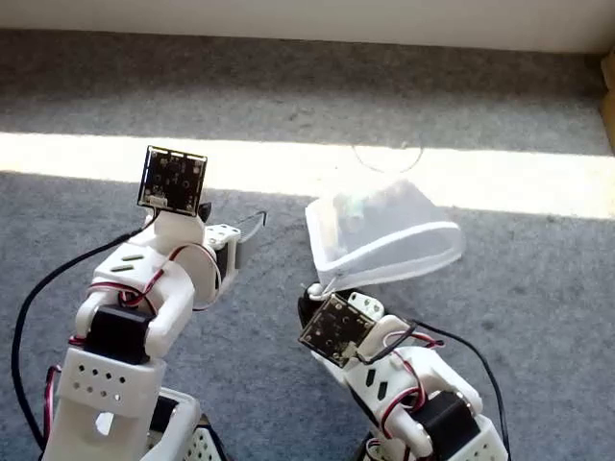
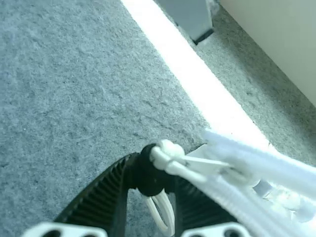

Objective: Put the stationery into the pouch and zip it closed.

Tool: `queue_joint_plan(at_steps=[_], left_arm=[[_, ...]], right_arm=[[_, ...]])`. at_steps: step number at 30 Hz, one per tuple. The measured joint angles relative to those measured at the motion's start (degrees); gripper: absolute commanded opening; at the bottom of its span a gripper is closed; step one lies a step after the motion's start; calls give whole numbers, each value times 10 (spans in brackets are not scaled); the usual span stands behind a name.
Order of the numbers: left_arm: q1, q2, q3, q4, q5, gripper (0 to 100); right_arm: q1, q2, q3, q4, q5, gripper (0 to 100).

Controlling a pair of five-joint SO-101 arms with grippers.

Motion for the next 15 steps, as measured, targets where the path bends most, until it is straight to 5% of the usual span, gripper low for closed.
queue_joint_plan(at_steps=[15], left_arm=[[-1, 0, 61, -66, -65, 245]], right_arm=[[0, 71, -78, 22, 0, 5]])
